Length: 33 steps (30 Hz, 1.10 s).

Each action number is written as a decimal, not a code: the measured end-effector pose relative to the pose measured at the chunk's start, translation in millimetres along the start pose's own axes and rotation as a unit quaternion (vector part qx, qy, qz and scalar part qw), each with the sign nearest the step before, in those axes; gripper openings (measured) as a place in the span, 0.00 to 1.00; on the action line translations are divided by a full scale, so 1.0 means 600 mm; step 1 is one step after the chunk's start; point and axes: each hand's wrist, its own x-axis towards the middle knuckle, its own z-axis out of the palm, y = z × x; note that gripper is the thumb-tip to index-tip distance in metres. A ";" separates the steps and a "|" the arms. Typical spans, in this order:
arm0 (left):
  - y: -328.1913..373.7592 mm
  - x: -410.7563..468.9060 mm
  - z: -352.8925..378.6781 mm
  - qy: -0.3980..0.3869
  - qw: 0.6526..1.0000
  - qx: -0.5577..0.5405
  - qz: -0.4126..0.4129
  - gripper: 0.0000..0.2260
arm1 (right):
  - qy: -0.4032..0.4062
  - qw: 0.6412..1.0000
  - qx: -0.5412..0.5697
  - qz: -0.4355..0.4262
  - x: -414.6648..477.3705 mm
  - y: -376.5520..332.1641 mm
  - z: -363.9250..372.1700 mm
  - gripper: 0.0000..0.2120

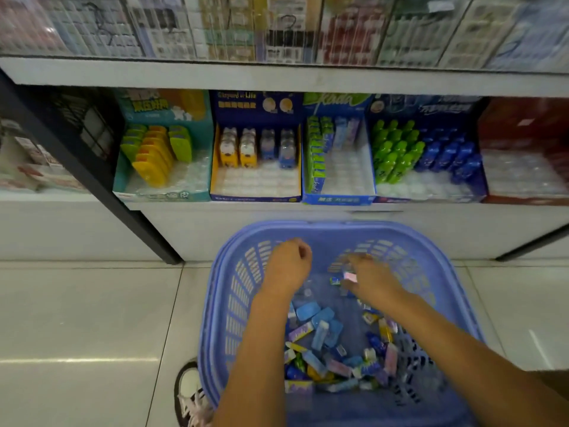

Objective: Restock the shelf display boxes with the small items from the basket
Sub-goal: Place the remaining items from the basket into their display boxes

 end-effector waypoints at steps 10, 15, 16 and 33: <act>-0.100 -0.021 0.195 -0.246 0.956 0.149 -0.065 0.16 | -0.059 0.989 0.057 0.120 0.046 0.129 0.164 0.21; -0.126 -0.019 0.229 -0.226 0.955 0.187 -0.043 0.18 | -0.028 0.999 -0.031 0.009 0.063 0.131 0.198 0.31; -0.129 -0.018 0.234 -0.218 0.956 0.190 -0.049 0.19 | -0.030 0.996 -0.082 0.004 0.069 0.131 0.202 0.29; -0.137 0.014 0.273 -0.220 0.936 0.183 -0.205 0.26 | -0.107 0.990 0.061 0.066 0.094 0.099 0.177 0.20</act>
